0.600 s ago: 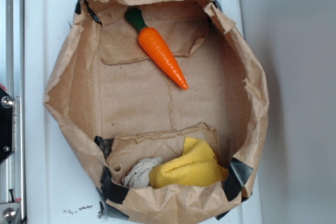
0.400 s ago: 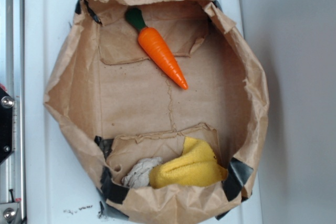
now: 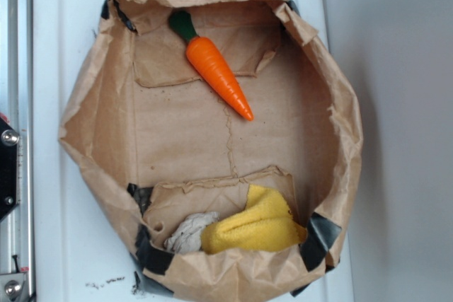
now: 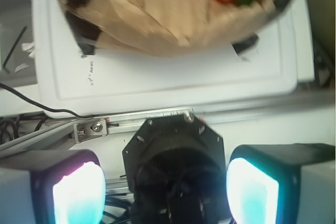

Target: Grab the carrot.

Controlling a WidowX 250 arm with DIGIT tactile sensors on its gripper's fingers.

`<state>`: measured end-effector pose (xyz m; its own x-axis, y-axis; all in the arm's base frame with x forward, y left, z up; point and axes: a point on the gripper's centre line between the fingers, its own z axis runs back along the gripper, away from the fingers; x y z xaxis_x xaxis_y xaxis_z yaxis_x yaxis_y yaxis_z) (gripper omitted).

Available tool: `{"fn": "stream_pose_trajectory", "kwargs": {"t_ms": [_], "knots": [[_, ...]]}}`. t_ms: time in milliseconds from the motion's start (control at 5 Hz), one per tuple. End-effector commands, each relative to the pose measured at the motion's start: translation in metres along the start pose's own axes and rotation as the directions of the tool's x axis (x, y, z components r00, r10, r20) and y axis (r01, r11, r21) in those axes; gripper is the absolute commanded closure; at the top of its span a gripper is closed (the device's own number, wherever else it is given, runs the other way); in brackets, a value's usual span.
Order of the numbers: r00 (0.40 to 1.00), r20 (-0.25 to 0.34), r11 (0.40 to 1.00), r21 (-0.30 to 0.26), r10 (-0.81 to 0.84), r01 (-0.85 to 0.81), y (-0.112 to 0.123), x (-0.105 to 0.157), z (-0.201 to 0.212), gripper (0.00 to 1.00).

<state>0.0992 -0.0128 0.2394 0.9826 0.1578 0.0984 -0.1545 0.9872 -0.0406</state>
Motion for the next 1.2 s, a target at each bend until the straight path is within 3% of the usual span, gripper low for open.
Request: {"fn": "stream_pose_trajectory", "kwargs": {"t_ms": [0, 400, 600, 1000], "knots": [[0.998, 0.051, 0.999, 0.012, 0.034, -0.035, 0.031, 0.103, -0.009, 0.00], [0.994, 0.072, 0.996, 0.011, 0.085, -0.086, 0.027, 0.201, -0.032, 0.00], [0.985, 0.054, 0.987, -0.007, -0.162, 0.162, 0.009, 0.247, -0.047, 0.00], [0.985, 0.054, 0.987, -0.007, -0.162, 0.162, 0.009, 0.247, -0.047, 0.00]]}}
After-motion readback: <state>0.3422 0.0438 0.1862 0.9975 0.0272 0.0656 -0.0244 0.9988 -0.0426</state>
